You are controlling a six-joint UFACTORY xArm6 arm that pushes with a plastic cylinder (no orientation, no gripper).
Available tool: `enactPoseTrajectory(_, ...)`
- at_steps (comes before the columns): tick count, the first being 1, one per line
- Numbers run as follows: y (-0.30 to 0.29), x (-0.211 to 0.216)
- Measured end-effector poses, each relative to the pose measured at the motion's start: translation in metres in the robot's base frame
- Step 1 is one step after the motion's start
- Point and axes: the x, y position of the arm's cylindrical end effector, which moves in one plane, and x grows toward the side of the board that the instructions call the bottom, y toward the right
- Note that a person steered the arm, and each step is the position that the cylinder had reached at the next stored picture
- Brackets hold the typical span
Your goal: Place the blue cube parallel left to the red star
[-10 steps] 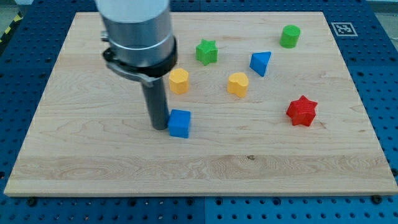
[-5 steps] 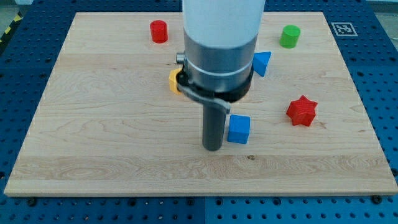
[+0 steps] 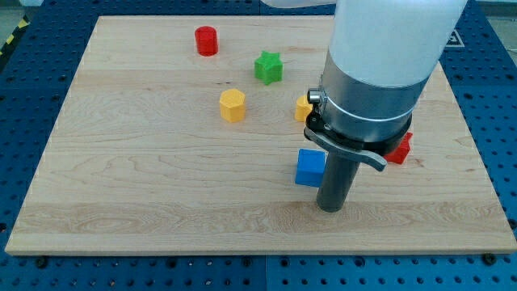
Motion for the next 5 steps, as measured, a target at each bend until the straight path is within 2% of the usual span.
enactPoseTrajectory(3,-0.012,0.000)
enactPoseTrajectory(5,-0.012,-0.029)
